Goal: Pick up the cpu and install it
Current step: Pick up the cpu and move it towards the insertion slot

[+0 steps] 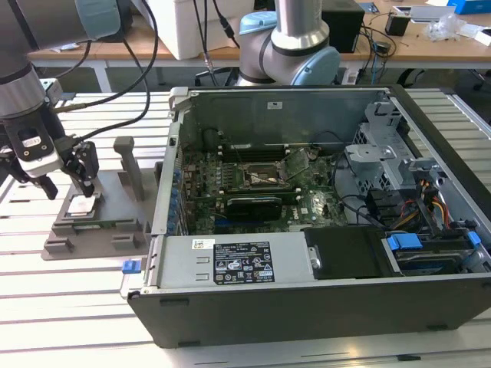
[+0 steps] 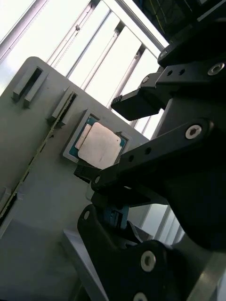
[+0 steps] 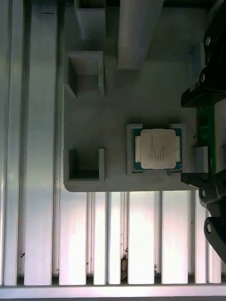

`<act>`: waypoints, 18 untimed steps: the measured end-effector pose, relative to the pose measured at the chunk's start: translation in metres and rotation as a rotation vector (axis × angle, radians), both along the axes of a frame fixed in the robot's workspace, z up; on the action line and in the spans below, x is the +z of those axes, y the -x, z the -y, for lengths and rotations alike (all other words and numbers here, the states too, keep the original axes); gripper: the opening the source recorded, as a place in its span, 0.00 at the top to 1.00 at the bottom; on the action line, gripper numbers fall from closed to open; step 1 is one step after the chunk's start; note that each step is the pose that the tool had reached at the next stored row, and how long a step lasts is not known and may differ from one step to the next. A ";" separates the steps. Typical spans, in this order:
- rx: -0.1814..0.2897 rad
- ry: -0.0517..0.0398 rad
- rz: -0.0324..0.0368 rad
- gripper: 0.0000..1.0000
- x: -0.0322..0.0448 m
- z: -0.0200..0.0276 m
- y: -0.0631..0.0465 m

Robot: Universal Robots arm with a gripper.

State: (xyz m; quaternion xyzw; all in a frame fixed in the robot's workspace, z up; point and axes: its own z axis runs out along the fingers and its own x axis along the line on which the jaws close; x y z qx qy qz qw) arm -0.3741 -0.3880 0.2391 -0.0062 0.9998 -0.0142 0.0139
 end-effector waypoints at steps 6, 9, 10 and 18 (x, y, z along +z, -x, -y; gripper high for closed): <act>0.000 0.0000 -0.0001 0.34 -0.0069 0.0000 0.000; 0.000 0.0004 -0.0001 0.34 -0.0113 0.0000 0.000; 0.000 0.0010 0.0000 0.34 -0.0132 -0.0002 0.000; 0.011 0.0066 0.0000 0.34 -0.0235 -0.0087 -0.002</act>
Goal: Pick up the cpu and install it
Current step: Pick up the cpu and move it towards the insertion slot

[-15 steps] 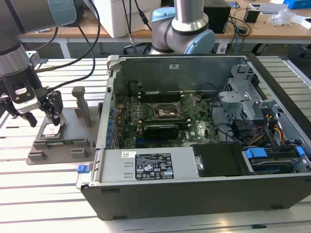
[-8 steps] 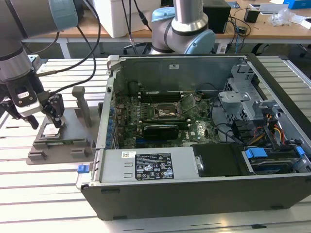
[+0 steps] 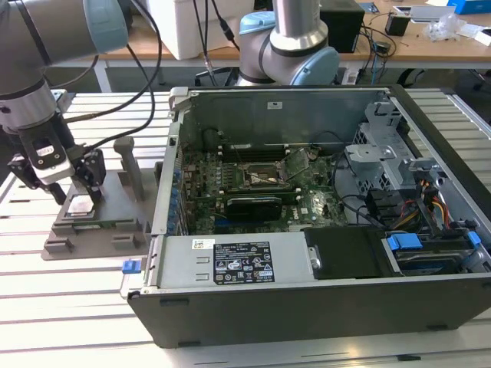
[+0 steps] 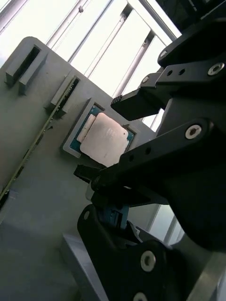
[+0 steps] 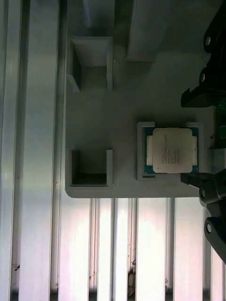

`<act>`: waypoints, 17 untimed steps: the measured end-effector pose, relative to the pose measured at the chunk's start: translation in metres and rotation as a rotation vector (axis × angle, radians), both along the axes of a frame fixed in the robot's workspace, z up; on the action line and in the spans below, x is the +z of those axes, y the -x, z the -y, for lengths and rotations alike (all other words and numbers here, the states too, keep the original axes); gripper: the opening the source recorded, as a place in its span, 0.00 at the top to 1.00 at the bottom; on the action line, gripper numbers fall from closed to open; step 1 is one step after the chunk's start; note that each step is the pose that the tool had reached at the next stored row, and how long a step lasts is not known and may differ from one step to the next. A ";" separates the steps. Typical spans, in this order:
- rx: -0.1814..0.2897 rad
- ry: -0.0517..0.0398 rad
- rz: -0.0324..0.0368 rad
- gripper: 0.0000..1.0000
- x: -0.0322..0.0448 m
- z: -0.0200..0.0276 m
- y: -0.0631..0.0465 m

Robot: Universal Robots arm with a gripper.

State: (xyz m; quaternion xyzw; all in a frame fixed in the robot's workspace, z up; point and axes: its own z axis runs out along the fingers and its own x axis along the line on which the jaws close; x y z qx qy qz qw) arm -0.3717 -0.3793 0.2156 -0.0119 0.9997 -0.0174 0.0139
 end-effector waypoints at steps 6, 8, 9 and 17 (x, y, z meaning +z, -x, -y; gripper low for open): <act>0.000 0.0000 0.0001 0.34 -0.0050 -0.0001 0.000; 0.000 0.0000 0.0000 0.34 -0.0065 -0.0001 0.000; 0.000 0.0001 0.0000 0.34 -0.0074 -0.0001 0.000; 0.000 0.0001 0.0000 0.34 -0.0181 -0.0025 0.001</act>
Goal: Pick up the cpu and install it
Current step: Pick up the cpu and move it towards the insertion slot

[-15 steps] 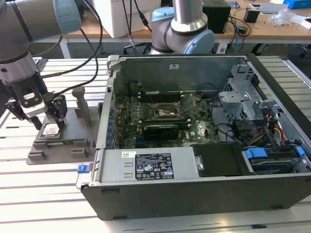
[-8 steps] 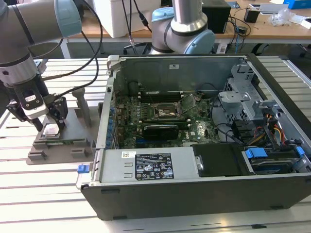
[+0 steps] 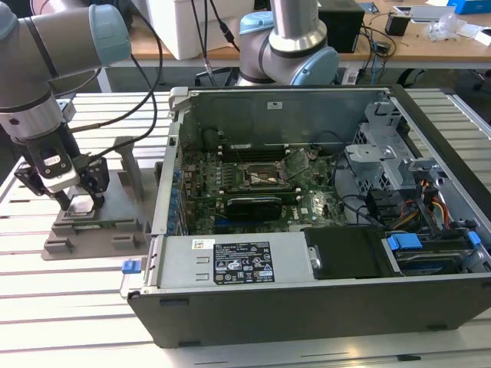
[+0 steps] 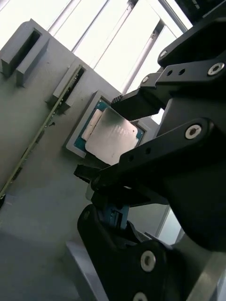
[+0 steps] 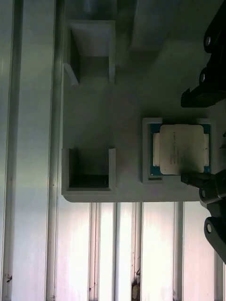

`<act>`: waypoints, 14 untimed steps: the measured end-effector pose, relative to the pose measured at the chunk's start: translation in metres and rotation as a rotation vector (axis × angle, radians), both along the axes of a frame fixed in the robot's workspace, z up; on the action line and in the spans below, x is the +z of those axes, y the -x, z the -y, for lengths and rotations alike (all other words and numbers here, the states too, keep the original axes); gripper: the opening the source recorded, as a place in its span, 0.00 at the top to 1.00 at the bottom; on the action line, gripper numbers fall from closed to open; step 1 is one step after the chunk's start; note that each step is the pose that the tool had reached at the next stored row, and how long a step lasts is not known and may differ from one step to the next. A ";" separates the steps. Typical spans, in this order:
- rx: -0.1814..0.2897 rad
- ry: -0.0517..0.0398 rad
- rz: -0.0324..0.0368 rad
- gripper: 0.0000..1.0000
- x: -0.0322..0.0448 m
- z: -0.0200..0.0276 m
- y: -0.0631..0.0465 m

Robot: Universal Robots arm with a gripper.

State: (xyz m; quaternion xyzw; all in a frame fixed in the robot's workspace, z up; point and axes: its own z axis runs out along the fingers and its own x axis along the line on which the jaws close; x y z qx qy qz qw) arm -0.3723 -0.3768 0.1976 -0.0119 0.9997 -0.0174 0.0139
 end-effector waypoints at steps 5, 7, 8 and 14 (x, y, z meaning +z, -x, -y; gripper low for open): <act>0.000 0.0000 0.0001 0.34 -0.0039 -0.0022 0.005; 0.000 0.0002 -0.0002 0.34 -0.0061 -0.0025 0.005; 0.000 0.0003 -0.0003 0.34 -0.0063 -0.0027 0.006; 0.000 -0.0008 -0.0001 0.34 -0.0086 -0.0051 0.007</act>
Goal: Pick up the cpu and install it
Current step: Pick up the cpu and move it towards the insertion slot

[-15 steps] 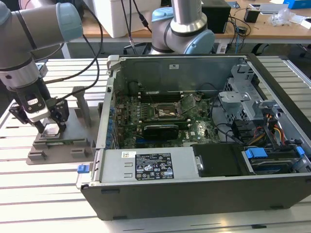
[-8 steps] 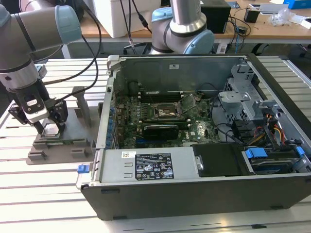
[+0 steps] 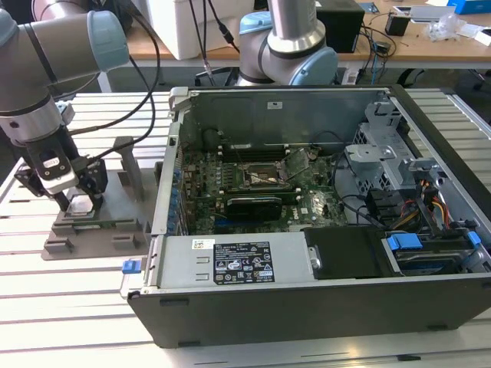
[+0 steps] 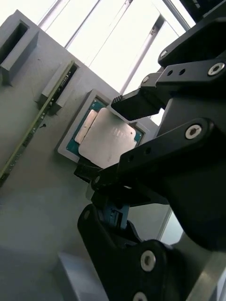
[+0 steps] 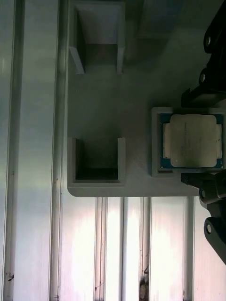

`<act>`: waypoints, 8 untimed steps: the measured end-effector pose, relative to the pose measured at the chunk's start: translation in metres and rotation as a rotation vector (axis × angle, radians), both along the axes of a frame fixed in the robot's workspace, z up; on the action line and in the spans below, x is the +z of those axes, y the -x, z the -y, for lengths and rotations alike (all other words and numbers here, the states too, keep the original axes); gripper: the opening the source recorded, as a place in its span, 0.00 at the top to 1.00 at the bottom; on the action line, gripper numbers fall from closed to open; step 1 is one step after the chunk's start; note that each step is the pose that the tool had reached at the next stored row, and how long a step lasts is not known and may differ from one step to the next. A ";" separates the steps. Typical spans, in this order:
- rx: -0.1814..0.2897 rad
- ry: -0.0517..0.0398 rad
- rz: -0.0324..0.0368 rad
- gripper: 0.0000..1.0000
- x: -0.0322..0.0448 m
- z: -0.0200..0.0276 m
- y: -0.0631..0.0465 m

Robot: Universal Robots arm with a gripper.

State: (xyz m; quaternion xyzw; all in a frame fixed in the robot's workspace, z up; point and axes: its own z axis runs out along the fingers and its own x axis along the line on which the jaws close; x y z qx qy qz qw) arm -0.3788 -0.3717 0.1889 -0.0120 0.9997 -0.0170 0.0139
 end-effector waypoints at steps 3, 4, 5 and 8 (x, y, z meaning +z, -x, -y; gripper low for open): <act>0.000 -0.0034 0.0000 0.34 -0.0001 -0.0002 0.000; 0.000 -0.0053 0.0000 0.34 -0.0002 0.0000 0.000; 0.000 -0.0084 0.0000 0.34 -0.0002 0.0002 0.000; 0.000 -0.0179 0.0002 0.34 -0.0005 0.0014 0.000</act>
